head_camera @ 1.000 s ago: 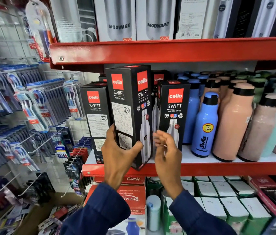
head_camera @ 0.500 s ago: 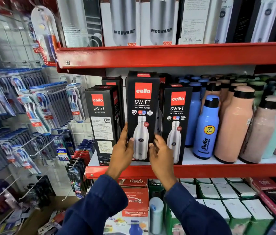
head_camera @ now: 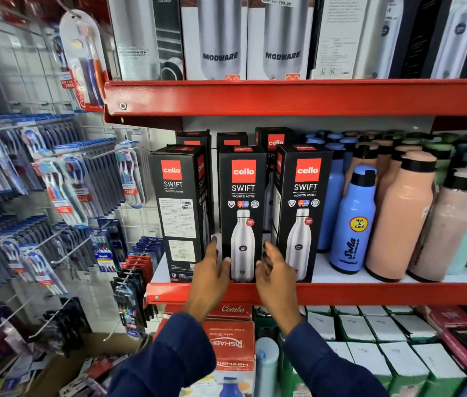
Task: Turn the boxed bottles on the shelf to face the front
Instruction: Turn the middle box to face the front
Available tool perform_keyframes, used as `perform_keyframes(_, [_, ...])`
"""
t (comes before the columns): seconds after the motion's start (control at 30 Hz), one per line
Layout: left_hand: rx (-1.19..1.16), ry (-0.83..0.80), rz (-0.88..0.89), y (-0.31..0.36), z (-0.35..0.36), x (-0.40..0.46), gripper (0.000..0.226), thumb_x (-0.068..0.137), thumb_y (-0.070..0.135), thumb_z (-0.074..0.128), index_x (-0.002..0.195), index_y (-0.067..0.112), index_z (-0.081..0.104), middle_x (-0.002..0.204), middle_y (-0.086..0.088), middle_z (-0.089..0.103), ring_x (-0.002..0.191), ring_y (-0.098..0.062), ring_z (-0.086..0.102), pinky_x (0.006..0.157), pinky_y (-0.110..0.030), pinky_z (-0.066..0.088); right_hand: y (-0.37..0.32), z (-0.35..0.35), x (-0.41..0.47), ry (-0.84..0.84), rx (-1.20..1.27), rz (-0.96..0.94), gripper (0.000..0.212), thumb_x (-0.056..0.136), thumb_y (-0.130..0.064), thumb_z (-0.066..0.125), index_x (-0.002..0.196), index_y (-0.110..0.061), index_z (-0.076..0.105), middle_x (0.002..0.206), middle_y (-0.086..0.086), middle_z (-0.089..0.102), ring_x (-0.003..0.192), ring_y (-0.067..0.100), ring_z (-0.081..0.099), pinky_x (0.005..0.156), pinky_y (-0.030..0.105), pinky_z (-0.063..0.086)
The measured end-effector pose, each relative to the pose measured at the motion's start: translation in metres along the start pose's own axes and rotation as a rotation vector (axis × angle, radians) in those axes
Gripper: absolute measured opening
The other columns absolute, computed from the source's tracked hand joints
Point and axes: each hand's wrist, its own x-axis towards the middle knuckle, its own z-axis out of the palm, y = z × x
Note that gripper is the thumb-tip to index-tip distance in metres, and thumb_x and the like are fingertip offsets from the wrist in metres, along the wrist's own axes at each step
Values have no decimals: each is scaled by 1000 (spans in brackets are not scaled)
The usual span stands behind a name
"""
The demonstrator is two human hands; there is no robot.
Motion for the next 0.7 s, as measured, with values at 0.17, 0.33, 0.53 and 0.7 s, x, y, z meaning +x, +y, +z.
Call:
perform_keyframes(0.17, [-87, 429, 107, 10, -26, -40, 25, 91, 12, 65, 113, 23, 62, 85, 16, 72, 75, 4, 68, 67, -10, 53, -14, 11, -27, 304, 169, -141, 22, 90, -5, 58, 102, -22, 66, 97, -10, 71, 90, 2, 66, 77, 28, 59])
perform_keyframes(0.33, [-135, 648, 74, -5, -53, -21, 50, 86, 22, 68, 130, 14, 44, 120, -6, 58, 108, -19, 58, 93, -35, 51, -43, 53, -31, -60, 235, -144, 36, 97, -15, 44, 130, -19, 56, 125, -6, 65, 113, -3, 59, 94, 13, 47])
perform_keyframes(0.53, [-299, 251, -160, -28, -69, 8, 47, 85, 32, 62, 128, 26, 45, 130, 7, 57, 122, -19, 52, 105, -41, 41, -54, 88, -14, -244, 229, 22, 53, 97, -8, 38, 148, -19, 32, 152, 1, 42, 135, 10, 44, 107, 13, 30])
perform_keyframes(0.7, [-322, 198, -83, -41, -85, 16, 70, 72, 27, 83, 132, 28, 46, 118, 11, 68, 112, -12, 65, 97, -38, 52, -62, 90, -15, -181, 298, -17, 48, 97, -2, 34, 142, -17, 43, 145, 0, 51, 132, 6, 47, 113, 21, 34])
